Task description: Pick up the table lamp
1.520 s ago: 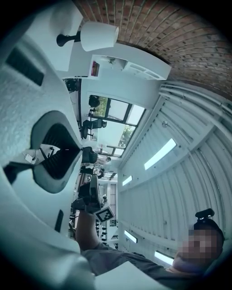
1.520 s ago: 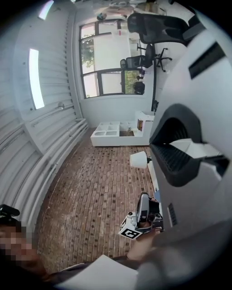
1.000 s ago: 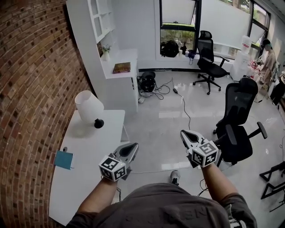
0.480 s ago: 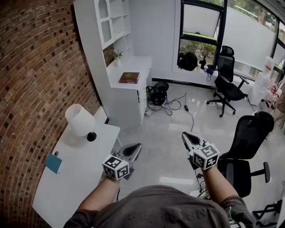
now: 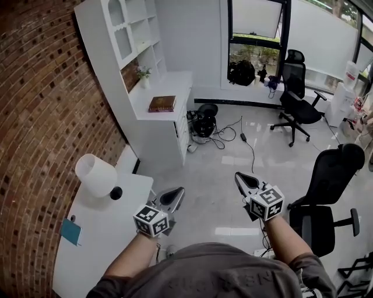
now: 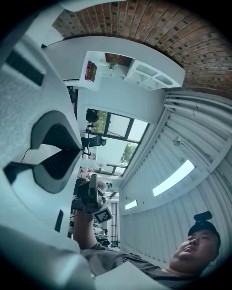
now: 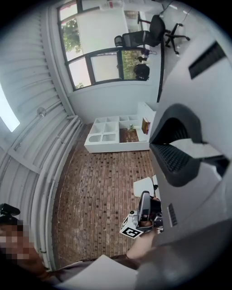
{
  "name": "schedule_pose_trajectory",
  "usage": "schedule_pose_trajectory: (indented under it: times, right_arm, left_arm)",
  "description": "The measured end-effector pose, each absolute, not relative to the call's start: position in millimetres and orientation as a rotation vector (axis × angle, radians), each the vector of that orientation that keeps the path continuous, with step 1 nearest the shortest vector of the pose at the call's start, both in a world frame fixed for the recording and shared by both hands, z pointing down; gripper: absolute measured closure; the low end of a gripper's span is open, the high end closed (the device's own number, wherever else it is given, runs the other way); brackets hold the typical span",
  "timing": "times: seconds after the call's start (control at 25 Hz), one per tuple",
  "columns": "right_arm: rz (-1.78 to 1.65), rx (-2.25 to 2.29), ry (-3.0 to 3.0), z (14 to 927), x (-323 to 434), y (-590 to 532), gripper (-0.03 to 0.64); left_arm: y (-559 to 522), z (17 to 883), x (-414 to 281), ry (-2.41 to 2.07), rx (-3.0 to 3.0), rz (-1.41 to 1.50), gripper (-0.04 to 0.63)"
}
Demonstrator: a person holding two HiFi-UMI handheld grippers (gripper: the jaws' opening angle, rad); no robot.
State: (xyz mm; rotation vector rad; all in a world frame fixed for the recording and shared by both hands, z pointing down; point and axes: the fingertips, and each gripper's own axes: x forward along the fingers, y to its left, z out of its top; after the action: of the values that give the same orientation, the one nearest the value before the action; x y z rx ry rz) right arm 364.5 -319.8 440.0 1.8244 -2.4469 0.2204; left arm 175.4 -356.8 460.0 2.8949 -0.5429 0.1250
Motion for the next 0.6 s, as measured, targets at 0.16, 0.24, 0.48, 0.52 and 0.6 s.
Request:
schedule_pose_trajectory:
  times: [0.16, 0.24, 0.48, 0.52, 0.6]
  right_arm:
    - [0.201, 1.91, -2.389, 436.1, 355.6, -336.6, 0.623]
    - [0.211, 1.971, -2.363, 433.9, 354.0, -341.0, 0.623]
    - [0.193, 2.009, -2.326, 428.2, 337.9, -354.4, 0.623]
    - [0.19, 2.004, -2.323, 428.5, 337.2, -355.5, 0.623]
    - [0.19, 1.995, -2.322, 428.0, 338.3, -356.2, 0.623]
  left_arm:
    - [-392.8, 459.4, 164.7, -0.456, 2.89, 0.101, 0.592]
    - [-406.5, 456.9, 161.6, -0.415, 2.918, 0.124, 0.591]
    - [-428.2, 448.3, 150.5, -0.36, 2.935, 0.089, 0.591]
    - [-428.5, 448.7, 149.6, -0.361, 2.933, 0.083, 0.591]
    - [-428.0, 448.8, 149.7, -0.365, 2.935, 0.082, 0.591]
